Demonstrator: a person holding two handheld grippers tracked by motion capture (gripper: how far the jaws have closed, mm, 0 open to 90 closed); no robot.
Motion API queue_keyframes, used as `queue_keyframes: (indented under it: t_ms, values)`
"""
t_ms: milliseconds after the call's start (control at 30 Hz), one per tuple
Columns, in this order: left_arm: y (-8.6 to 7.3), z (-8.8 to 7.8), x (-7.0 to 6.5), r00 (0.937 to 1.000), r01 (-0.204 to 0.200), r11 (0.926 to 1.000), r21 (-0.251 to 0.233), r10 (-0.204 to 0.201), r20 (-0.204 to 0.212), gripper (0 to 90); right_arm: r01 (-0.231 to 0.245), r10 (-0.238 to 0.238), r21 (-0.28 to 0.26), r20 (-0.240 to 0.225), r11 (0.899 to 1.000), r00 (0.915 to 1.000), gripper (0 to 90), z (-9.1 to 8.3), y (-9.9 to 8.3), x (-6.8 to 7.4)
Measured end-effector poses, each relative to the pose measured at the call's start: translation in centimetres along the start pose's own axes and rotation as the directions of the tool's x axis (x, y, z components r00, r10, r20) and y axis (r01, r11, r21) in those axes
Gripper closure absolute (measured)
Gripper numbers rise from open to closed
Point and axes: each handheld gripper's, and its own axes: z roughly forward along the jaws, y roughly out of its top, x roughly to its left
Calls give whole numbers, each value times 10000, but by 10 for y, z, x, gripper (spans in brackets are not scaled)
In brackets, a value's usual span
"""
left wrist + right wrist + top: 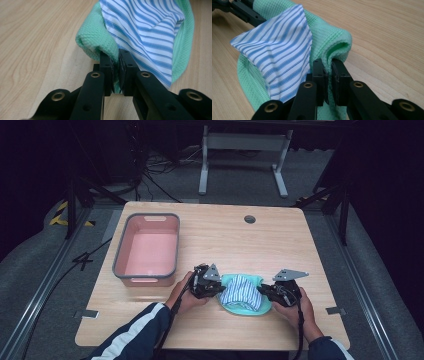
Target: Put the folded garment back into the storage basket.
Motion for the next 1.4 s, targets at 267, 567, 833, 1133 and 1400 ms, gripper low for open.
queue_keyframes:
  t_ms: [267, 567, 833, 1133, 1400]
  values:
    - [6, -13, 1, 9999, 41, 9995, -308, -46, -157, 828, -24, 26, -221, 94, 9998, 10000, 825, -7, 8, 2]
    - [16, -36, 3, 9986, 81, 9990, -436, -104, -522, 829, -108, 115, -510, 120, 9986, 9999, 826, -13, 25, 7]
    - [28, -67, 7, 9949, -34, 9986, -519, -19, -1010, 829, 138, -130, -793, 103, 9968, 9999, 826, -15, 48, 18]
    - [34, -91, 16, 9912, -42, 9972, -744, -57, -1319, 830, 576, -553, -1207, 224, 9910, 9982, 826, -24, 78, 25]
    - [32, -115, 25, 9854, 25, 9956, -942, -184, -1691, 830, 865, -837, -1361, 265, 9869, 9961, 826, -22, 99, 34]
